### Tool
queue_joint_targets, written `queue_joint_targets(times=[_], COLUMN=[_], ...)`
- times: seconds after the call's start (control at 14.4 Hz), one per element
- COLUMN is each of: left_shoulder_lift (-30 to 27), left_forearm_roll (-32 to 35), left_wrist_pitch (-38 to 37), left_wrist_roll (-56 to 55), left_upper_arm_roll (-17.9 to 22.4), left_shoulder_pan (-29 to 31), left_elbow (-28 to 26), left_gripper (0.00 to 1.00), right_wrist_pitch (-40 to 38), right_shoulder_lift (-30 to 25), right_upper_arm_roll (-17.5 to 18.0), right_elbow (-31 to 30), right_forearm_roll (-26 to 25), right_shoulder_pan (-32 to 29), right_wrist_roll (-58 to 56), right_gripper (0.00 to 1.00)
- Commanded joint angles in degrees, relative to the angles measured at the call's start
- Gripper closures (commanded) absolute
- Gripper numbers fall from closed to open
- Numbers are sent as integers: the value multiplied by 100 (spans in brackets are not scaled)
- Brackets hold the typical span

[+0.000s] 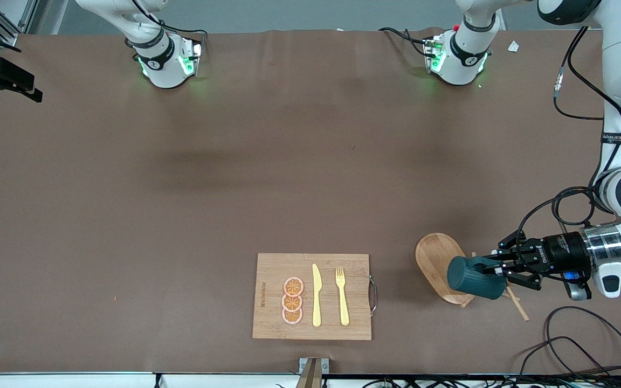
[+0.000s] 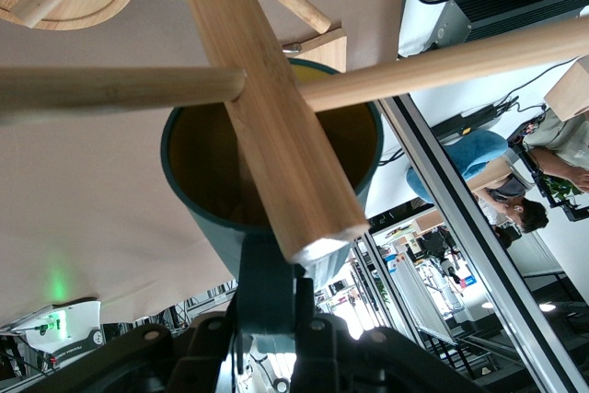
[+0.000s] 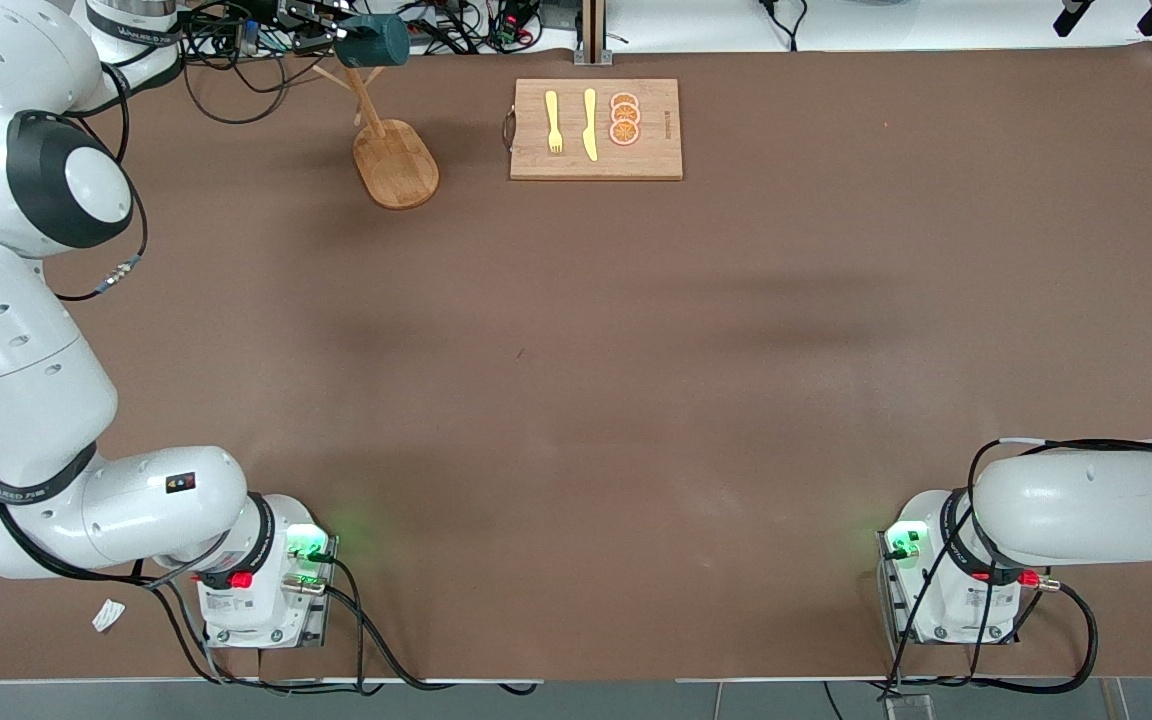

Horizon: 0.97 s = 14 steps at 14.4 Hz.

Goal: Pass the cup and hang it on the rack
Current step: 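Slide the mug handle onto a rack peg with the left gripper, then open the left gripper and release the mug on the rack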

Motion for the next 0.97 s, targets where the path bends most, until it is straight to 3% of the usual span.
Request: queue_joint_targets(times=[0.0,0.07,0.14,0.35,0.77,0.9], left_shoulder_lift=[79,97,114,97,-253,-552], left_forearm_roll=[-136,-136,-136,-127,-31,502], left_wrist_pitch=[-88,-88,-88,-88,-245,-430], left_wrist_roll=[84,84,75,23,-188,-180], left_upper_arm_roll=[-39,-31,-39,-39,-31,-48], left_shoulder_pan=[40,40,40,14,-4,22], left_elbow=[46,46,63,63,63,63], left_gripper=[96,90,75,0,0,0], right_wrist_pitch=[14,14,23,23,32,32], right_shoulder_lift=[-163,-163,-163,-154,-154,-145], right_upper_arm_roll=[21,30,30,30,30,30], right_elbow=[-143,-143,-135,-135,-117,-117], right_forearm_roll=[-46,-46,-46,-37,-46,-46], right_shoulder_pan=[29,29,29,46,46,46], right_wrist_roll=[14,5,5,14,14,14], right_gripper=[0,0,0,0,0,0])
